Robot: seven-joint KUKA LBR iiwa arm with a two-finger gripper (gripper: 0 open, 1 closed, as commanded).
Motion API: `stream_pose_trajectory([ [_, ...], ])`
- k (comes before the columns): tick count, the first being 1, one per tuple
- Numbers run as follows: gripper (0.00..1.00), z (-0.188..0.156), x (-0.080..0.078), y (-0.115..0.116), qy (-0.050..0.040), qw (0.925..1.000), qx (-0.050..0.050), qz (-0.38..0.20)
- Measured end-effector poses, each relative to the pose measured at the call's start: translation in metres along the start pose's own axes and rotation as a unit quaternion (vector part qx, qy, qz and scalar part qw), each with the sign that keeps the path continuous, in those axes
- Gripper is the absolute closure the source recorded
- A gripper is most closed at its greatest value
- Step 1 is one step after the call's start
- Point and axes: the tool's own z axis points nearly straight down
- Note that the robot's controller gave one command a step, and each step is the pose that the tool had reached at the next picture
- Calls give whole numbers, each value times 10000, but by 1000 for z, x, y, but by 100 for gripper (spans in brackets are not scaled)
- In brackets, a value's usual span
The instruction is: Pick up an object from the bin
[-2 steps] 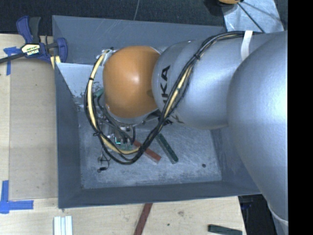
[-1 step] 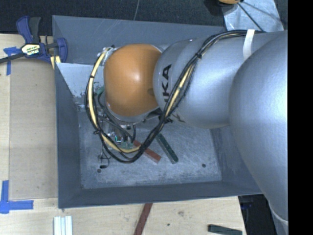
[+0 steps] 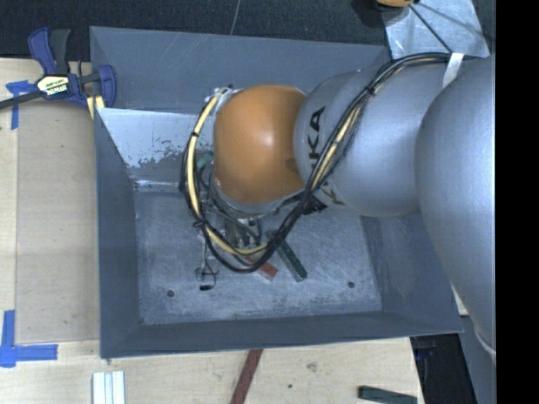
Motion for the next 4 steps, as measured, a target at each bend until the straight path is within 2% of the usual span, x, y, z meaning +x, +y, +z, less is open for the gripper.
stream_pose_trajectory([
  [1, 0, 45, -23, -33, -2, 9992, 16, 398],
  [2, 0, 75, -29, -44, 21, 10000, 16, -52],
  [3, 100, 85, -49, -85, -6, 9972, 9, -750],
  [4, 100, 85, -49, -85, -5, 9972, 8, -749],
])
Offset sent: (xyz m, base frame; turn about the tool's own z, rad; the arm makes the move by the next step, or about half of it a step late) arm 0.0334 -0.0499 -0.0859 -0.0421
